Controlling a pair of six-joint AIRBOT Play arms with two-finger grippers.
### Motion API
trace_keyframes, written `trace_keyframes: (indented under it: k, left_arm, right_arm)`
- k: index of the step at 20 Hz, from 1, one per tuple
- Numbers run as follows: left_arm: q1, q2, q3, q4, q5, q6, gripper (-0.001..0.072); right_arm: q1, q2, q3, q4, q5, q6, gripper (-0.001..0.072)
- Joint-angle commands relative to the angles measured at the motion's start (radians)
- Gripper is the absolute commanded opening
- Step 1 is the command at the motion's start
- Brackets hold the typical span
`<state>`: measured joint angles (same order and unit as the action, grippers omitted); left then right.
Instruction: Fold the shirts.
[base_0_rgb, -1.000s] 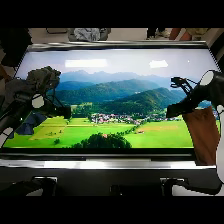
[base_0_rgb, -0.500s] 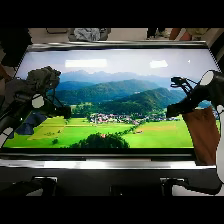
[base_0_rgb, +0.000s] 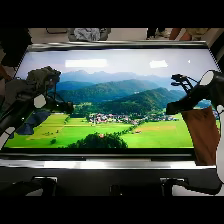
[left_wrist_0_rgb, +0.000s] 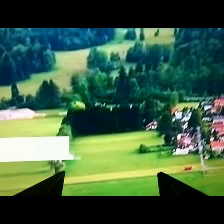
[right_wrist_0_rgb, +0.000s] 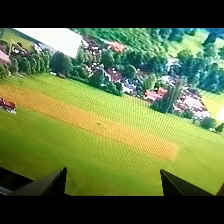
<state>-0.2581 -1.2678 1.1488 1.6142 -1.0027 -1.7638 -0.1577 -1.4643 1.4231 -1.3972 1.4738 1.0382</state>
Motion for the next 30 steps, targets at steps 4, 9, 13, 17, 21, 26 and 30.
trace_keyframes:
  k: [4, 9, 13, 17, 21, 26, 30]
  left_arm:
    - [0.154, -0.190, 0.274, -0.009, 0.241, 0.009, 0.0718]
    - [0.429, -0.631, 0.878, -0.218, 0.069, -0.126, 0.0718]
    - [0.586, -0.781, 0.892, -0.512, 0.163, -0.286, 0.0718]
    - [0.600, -0.824, 0.832, -0.610, 0.281, -0.279, 0.0718]
    - [0.583, -0.832, 0.832, -0.607, 0.439, -0.278, 0.0718]
    - [0.555, -0.819, 0.861, -0.544, 0.415, 0.129, 0.0717]
    - [0.491, -0.821, 0.901, -0.219, 0.346, 0.250, 0.0718]
  right_arm:
    - [0.001, -0.002, 0.000, 0.010, -0.063, 0.036, 0.0674]
    - [0.001, -0.002, -0.002, 0.074, -0.070, 0.036, 0.0674]
    - [0.001, -0.002, -0.004, 0.089, -0.070, 0.035, 0.0674]
    - [0.001, -0.002, -0.004, 0.089, -0.069, 0.031, 0.0674]
    - [0.001, -0.002, -0.004, 0.089, -0.062, 0.031, 0.0674]
    - [0.001, -0.002, -0.004, 0.089, -0.061, 0.032, 0.0673]
    - [0.001, -0.002, -0.004, 0.089, -0.058, 0.032, 0.0673]
